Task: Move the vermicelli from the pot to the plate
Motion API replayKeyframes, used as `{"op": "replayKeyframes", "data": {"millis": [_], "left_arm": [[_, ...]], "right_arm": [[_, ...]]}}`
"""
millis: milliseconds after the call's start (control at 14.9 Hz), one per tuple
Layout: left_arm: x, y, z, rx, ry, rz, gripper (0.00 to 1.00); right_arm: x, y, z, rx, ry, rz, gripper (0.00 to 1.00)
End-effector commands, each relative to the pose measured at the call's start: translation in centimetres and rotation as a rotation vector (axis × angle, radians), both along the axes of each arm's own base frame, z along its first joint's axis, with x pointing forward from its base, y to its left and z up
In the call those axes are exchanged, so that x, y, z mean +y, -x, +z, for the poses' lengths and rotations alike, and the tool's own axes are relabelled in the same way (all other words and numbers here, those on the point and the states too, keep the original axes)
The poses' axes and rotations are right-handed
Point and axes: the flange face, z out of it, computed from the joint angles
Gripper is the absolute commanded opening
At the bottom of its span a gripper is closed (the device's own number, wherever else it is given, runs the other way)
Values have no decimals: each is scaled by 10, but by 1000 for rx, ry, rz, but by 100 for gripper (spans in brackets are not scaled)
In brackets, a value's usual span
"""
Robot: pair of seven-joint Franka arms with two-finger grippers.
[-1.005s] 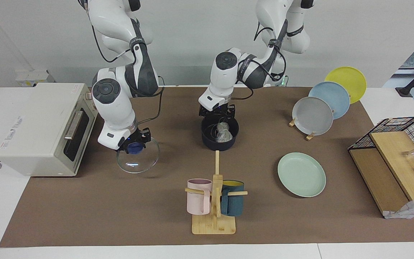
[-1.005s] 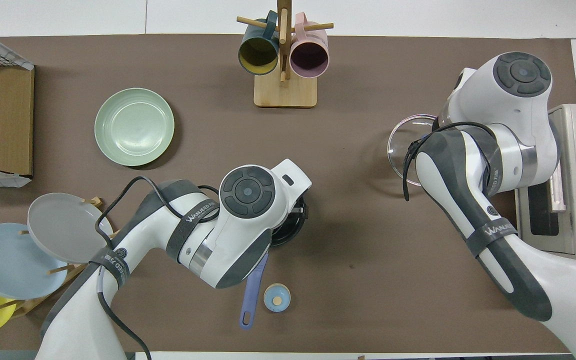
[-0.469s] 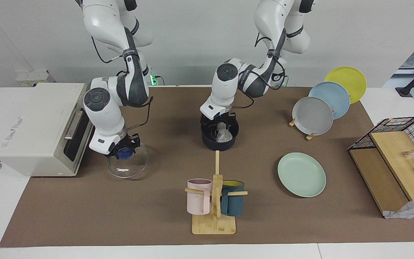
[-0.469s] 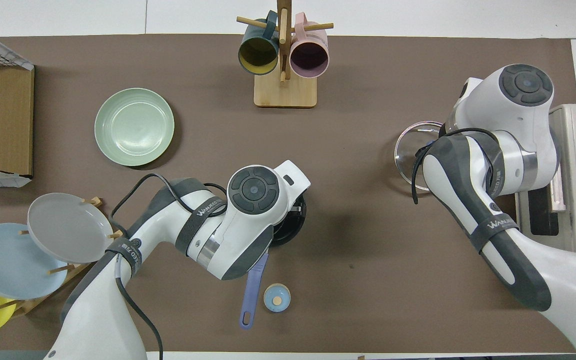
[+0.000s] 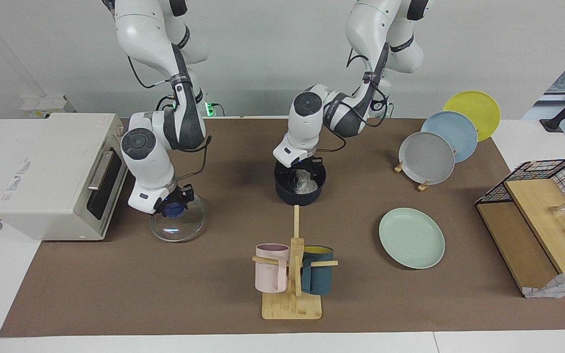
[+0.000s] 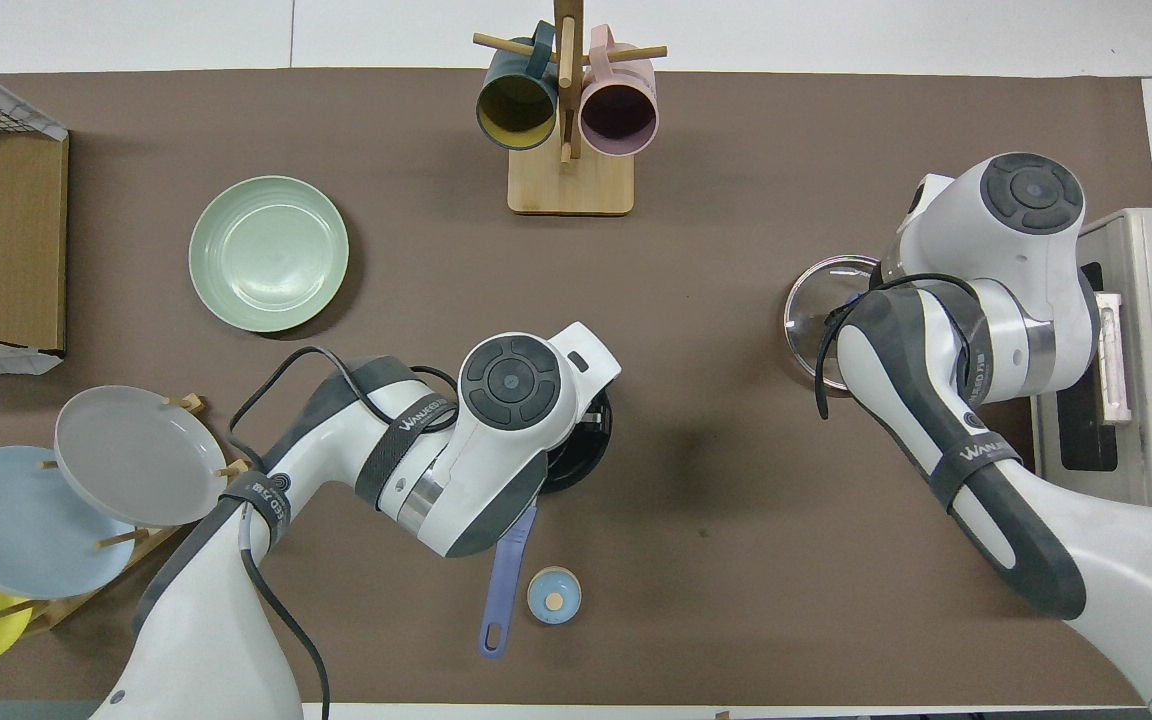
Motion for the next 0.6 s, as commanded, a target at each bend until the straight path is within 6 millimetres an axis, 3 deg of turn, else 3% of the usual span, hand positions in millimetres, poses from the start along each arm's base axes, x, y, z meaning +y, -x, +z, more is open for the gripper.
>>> {"op": "replayKeyframes", "data": {"millis": [0, 67, 134, 201, 268, 469, 536], "left_arm": [[2, 2, -6, -18, -1, -18, 97], [2, 2, -6, -19, -1, -23, 78], [3, 1, -6, -18, -1, -32, 46], [4, 0, -6, -18, -1, -32, 22], [6, -1, -6, -17, -2, -29, 2], [8, -6, -4, -21, 2, -23, 0], [8, -8, -2, -24, 4, -21, 0]], "right_arm": [[-4, 7, 4, -20, -1, 14, 61], [-4, 7, 4, -20, 0, 12, 65], [-3, 9, 1, -14, 0, 11, 66], [-4, 9, 1, -14, 1, 10, 70], [-4, 9, 1, -14, 1, 10, 79], [-2, 7, 4, -16, 0, 10, 100], [-2, 6, 6, -16, 0, 10, 100]]}}
